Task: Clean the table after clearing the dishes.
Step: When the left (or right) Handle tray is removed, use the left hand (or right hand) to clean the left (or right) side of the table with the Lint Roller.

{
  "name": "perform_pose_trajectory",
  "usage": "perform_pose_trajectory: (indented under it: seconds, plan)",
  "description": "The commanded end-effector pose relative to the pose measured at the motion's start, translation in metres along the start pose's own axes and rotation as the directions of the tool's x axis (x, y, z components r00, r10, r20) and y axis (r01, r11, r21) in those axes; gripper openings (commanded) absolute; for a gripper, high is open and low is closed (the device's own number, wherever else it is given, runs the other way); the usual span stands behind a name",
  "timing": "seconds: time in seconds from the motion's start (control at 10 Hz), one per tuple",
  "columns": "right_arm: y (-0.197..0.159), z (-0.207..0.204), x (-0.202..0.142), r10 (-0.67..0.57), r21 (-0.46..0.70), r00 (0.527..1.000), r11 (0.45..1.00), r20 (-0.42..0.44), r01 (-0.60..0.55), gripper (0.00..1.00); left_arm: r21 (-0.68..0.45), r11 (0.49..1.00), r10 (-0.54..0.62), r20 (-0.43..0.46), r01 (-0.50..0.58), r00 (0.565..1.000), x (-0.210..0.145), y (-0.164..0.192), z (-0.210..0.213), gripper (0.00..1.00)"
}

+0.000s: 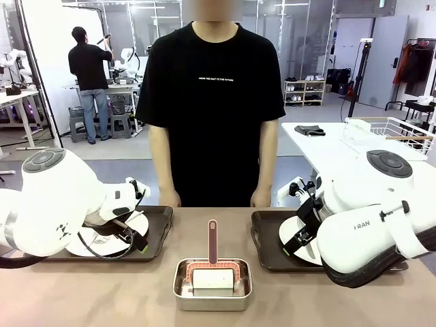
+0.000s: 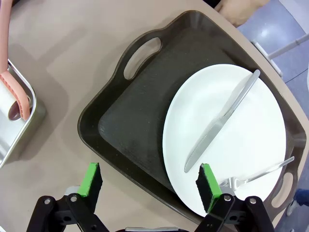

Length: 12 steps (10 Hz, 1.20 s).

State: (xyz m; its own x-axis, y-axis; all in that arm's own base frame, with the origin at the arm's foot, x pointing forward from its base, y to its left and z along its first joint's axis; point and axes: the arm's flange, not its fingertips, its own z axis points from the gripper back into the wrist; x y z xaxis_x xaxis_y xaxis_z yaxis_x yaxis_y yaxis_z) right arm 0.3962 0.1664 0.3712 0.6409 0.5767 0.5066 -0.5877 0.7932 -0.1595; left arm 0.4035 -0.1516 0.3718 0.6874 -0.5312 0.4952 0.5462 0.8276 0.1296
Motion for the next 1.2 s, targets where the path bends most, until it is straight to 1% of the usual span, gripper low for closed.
perform_pose_trajectory:
  seconds: [0.0, 0.5, 0.6, 0.7, 0.8, 0.9, 1.0, 1.1]
  plan:
    - [0.0, 0.0, 0.0, -0.001, 0.001, 1.0, 1.0, 0.0, 0.001, 1.0, 0.0, 1.0, 0.001, 0.0, -0.001, 1.0, 0.0, 0.0, 0.0, 1.0]
    - [0.0, 0.0, 0.0, 0.0, 0.0, 1.0, 1.0, 0.0, 0.0, 1.0, 0.0, 1.0, 0.0, 0.0, 0.0, 1.0, 0.0, 0.0, 0.0, 1.0]
    - [-0.003, 0.007, 0.004, 0.008, 0.03, 1.0, 1.0, 0.006, -0.008, 1.0, 0.011, 1.0, 0.027, -0.009, -0.027, 1.0, 0.003, 0.009, 0.002, 1.0]
    - [-0.009, 0.018, 0.009, -0.002, 0.107, 1.0, 0.994, 0.013, 0.001, 1.0, -0.014, 0.999, 0.045, -0.032, -0.046, 0.998, 0.011, 0.018, 0.007, 1.0]
    - [-0.017, 0.032, 0.018, -0.044, 0.195, 0.999, 0.98, -0.008, 0.045, 1.0, -0.083, 0.994, 0.067, -0.038, -0.07, 0.997, 0.023, 0.029, 0.018, 1.0]
    - [-0.029, 0.049, 0.022, -0.063, 0.312, 0.998, 0.948, -0.006, 0.062, 1.0, -0.14, 0.986, 0.081, -0.076, -0.091, 0.994, 0.034, 0.041, 0.029, 1.0]
    - [-0.044, 0.061, 0.023, -0.085, 0.375, 0.996, 0.923, -0.002, 0.079, 1.0, -0.25, 0.958, 0.123, -0.081, -0.139, 0.989, 0.042, 0.059, 0.04, 1.0]
    - [-0.059, 0.072, 0.021, -0.093, 0.452, 0.996, 0.888, -0.006, 0.086, 1.0, -0.34, 0.923, 0.16, -0.086, -0.18, 0.983, 0.044, 0.079, 0.048, 1.0]
